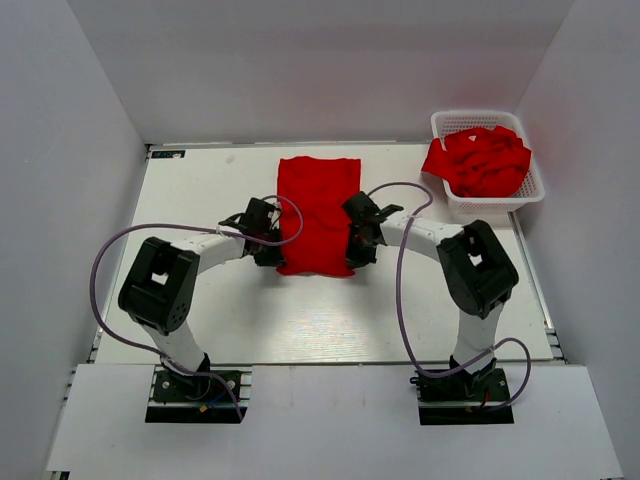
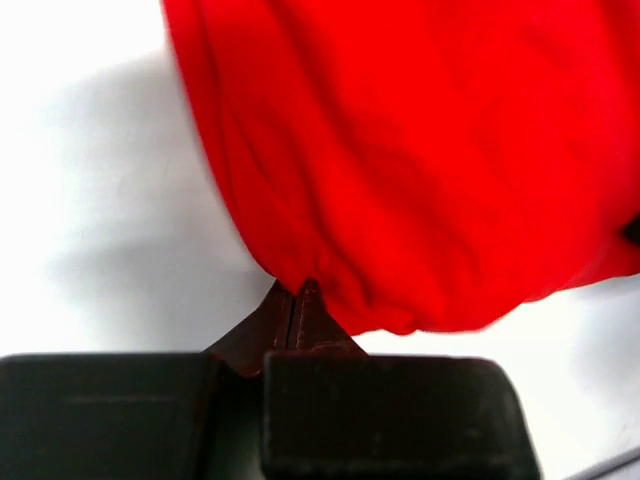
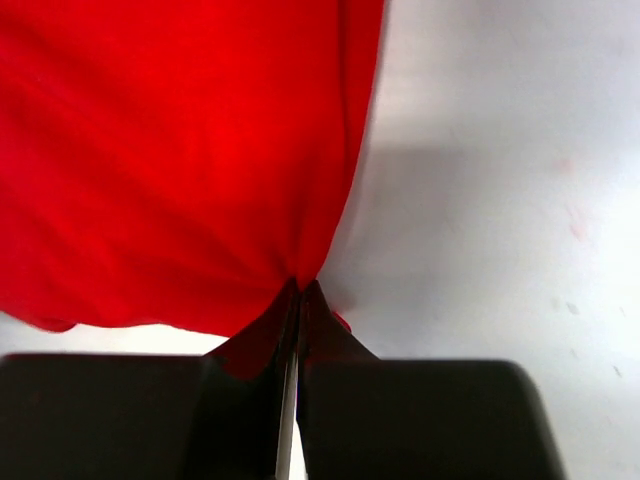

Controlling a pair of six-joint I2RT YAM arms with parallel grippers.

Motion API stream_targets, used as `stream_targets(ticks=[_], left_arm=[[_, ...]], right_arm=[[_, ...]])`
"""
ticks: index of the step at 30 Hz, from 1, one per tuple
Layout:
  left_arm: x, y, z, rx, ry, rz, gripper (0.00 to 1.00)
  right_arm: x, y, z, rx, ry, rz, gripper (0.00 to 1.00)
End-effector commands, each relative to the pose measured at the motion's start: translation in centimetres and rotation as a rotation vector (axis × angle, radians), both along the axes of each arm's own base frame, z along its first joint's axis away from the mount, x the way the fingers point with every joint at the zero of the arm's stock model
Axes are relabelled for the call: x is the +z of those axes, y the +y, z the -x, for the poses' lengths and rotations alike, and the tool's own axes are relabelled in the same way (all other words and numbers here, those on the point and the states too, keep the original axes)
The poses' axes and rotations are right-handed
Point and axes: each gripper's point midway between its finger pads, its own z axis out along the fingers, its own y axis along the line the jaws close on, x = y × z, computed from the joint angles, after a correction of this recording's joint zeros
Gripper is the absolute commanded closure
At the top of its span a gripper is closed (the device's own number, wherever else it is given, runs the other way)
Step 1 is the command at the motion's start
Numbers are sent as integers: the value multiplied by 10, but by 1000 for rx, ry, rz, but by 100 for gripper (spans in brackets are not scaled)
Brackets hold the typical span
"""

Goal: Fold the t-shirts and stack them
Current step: Grab one side of the 2/3 rectangular tshirt with both arms, then fold the long partially folded tshirt into a neat square

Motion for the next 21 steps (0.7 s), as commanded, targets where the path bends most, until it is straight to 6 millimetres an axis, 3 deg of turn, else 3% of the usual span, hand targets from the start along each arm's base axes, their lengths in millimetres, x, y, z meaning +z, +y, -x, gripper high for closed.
stream_targets(ticks=[1, 8, 13, 17, 21], left_arm=[[14, 21, 35, 35, 91, -79, 100], [46, 35, 72, 25, 148, -107, 100], [83, 31, 64, 42, 87, -64, 100], [127, 16, 29, 60, -39, -4, 100], [142, 17, -12, 119, -109, -39, 100]], right_arm=[[22, -15, 23, 40, 27, 28, 100], [46, -45, 77, 119, 127, 48, 100], [67, -53, 80, 143, 106, 52, 100], [99, -46, 40, 134, -24, 82, 100], [115, -49, -6, 88, -115, 98, 100]])
